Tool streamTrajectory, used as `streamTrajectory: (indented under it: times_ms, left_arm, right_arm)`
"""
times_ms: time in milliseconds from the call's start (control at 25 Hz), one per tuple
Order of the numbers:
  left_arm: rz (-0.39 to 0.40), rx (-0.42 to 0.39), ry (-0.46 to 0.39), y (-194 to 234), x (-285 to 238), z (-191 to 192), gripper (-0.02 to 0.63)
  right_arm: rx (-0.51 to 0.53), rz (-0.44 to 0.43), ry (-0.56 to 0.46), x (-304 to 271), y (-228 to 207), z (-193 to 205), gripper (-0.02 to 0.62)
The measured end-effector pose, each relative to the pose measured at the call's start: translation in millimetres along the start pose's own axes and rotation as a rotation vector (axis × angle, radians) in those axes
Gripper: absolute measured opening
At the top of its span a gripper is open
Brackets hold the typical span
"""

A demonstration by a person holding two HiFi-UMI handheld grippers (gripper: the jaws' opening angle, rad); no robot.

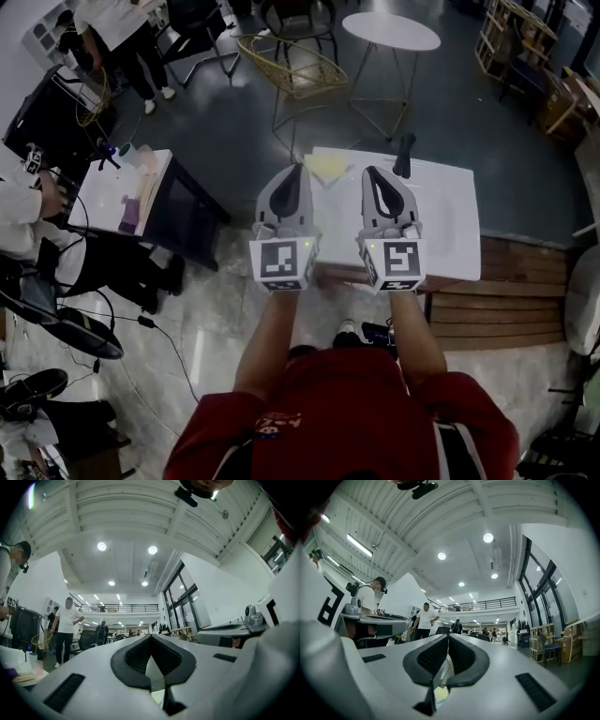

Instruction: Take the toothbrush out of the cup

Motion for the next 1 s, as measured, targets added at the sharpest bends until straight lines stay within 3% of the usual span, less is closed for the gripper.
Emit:
streamTrajectory:
  times_ms: [320, 680, 1000]
  left_arm:
    - [-0.055, 0.005, 0.022, 9.0, -10.3, 5.8, 0.028]
    - [-0.038, -0.001, 0.033, 26.1, -10.6, 15.4, 0.028]
    - [-0.026, 0.017, 0.046, 41.0, -10.7, 24.5, 0.028]
  right_arm:
    - [-0.031, -0.058, 0.01, -19.3, -3.9, 11.8, 0.029]
    - [-0.039, -0.072, 0.035, -31.1, 13.9, 20.6, 0.029]
    - [-0.056, -0.163, 0.088, -33.2, 37.5, 45.7, 0.032]
Point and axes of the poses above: the fingertips, and each gripper's own axes: x backward along the fingers, y to its left, z out of its underside, the point moved 5 cm from there along x, backward along the fingers, and after that the axes turned 10 degrees about y, right-handed, at the moved point
